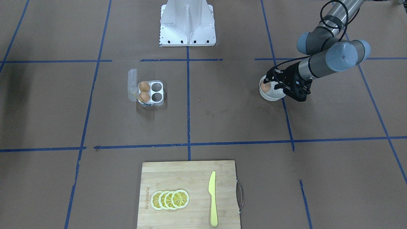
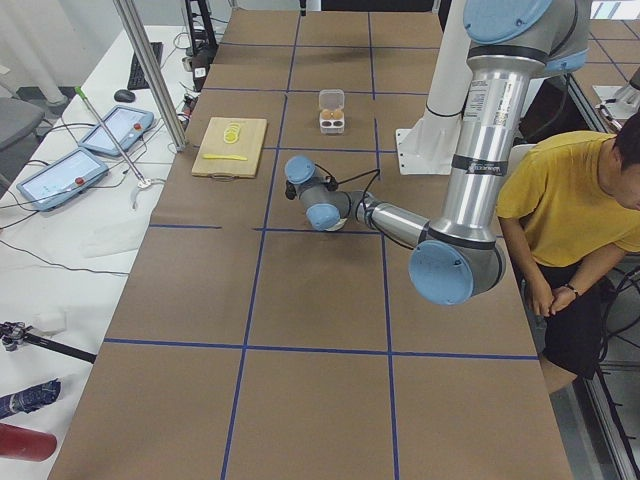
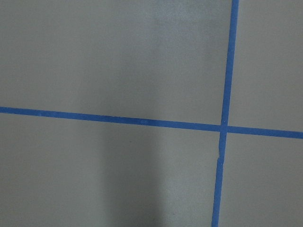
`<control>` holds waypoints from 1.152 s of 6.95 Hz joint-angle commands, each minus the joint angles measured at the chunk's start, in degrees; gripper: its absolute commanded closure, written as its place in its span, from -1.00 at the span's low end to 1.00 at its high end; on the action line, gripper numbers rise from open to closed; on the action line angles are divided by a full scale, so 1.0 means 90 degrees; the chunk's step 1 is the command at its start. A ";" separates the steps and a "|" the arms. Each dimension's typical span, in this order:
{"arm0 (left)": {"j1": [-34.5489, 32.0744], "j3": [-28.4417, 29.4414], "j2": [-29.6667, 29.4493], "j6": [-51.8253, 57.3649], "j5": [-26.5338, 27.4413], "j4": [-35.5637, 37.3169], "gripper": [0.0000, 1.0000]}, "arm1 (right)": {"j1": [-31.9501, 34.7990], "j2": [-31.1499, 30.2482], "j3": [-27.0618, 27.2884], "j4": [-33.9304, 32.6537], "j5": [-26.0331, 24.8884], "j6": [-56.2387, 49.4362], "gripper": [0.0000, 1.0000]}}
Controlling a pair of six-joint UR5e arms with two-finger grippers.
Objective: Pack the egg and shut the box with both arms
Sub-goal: 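Close the left gripper on the brown egg inside the bowl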
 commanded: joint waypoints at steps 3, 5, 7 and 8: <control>0.0036 0.0125 -0.0032 0.0029 0.0010 0.0000 -0.25 | 0.0000 0.0002 -0.0044 -0.0010 0.0000 -0.0009 -1.00; 0.0076 0.0155 -0.0120 0.0019 0.0010 0.0010 -0.22 | 0.0000 -0.0007 -0.0044 -0.0010 0.0000 -0.0009 -1.00; 0.0076 0.0271 -0.0187 0.0029 0.0019 0.0000 -0.21 | -0.0010 0.0003 -0.0054 -0.0010 0.0000 -0.0009 -1.00; 0.0076 0.0282 -0.0188 0.0029 0.0019 0.0000 -0.20 | 0.0000 0.0003 -0.0054 -0.0010 0.0000 -0.0009 -1.00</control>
